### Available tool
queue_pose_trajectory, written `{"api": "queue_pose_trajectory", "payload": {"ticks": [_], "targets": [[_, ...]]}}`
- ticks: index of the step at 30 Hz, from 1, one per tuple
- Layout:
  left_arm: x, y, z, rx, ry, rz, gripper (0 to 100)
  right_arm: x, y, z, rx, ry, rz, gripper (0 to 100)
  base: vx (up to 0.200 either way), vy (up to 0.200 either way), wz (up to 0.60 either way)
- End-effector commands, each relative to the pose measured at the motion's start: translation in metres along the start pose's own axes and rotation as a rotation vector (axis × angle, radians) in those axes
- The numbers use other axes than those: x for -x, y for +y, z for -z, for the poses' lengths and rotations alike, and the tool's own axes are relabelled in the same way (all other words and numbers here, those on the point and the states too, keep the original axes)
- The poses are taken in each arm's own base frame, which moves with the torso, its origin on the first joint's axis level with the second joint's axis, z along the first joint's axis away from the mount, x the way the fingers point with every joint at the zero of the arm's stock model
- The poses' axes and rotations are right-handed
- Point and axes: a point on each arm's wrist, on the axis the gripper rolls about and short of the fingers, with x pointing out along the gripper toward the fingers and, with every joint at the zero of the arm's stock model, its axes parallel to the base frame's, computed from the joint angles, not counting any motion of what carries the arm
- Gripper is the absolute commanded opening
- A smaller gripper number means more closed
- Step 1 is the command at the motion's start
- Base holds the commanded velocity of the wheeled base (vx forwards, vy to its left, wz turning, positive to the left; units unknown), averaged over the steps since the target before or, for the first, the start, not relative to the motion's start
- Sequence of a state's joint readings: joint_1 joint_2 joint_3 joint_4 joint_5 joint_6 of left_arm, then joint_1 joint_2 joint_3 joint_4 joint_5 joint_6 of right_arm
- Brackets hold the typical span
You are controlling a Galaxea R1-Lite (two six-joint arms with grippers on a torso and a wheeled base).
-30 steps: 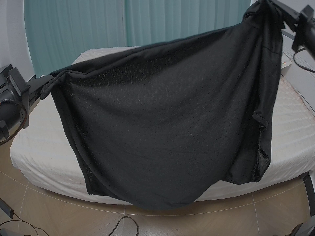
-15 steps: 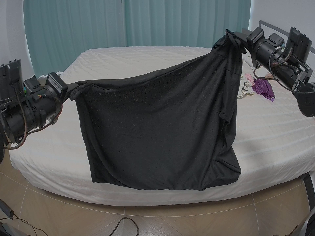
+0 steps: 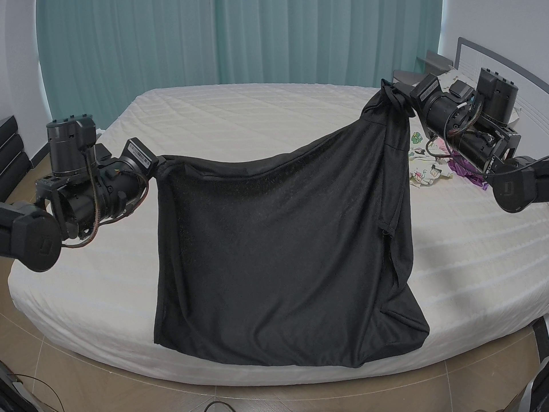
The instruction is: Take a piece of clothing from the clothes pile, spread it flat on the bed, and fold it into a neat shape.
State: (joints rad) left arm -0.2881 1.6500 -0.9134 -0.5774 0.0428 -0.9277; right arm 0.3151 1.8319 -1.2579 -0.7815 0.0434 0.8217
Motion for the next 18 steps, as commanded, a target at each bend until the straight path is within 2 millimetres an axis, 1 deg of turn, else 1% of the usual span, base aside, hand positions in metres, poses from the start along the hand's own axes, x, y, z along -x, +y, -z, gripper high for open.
{"api": "queue_pose_trajectory", "payload": {"ticks": [1,5,7,9,13,14,16,17,18], "targets": [[-0.028,0.015,0.01,0.001,0.024,-0.042,0,-0.01,-0.016,0.013,0.003,0.024,0.041,0,0.2,0.0,0.0],[-0.043,0.023,0.015,0.002,0.023,-0.048,0,-0.017,-0.026,0.022,0.0,0.044,0.062,0,0.2,0.0,0.0],[-0.046,0.025,0.015,0.005,0.023,-0.053,0,-0.018,-0.028,0.024,0.0,0.045,0.063,0,0.2,0.0,0.0],[-0.054,0.032,0.018,0.019,0.032,-0.074,0,-0.021,-0.035,0.03,0.001,0.047,0.068,0,0.2,0.0,0.0],[-0.065,0.043,0.021,0.029,0.036,-0.108,0,-0.024,-0.042,0.036,0.001,0.056,0.078,0,0.2,0.0,0.0],[-0.07,0.05,0.021,0.04,0.038,-0.127,0,-0.026,-0.046,0.039,-0.001,0.065,0.087,0,0.2,0.0,0.0],[-0.076,0.058,0.026,0.059,0.053,-0.147,0,-0.028,-0.051,0.044,0.0,0.076,0.099,0,0.2,0.0,0.0],[-0.08,0.063,0.03,0.059,0.065,-0.161,0,-0.029,-0.056,0.049,-0.001,0.089,0.113,100,0.0,0.0,0.0],[-0.083,0.066,0.032,0.058,0.072,-0.17,0,-0.031,-0.06,0.052,-0.001,0.094,0.122,100,0.0,0.0,0.0]]}}
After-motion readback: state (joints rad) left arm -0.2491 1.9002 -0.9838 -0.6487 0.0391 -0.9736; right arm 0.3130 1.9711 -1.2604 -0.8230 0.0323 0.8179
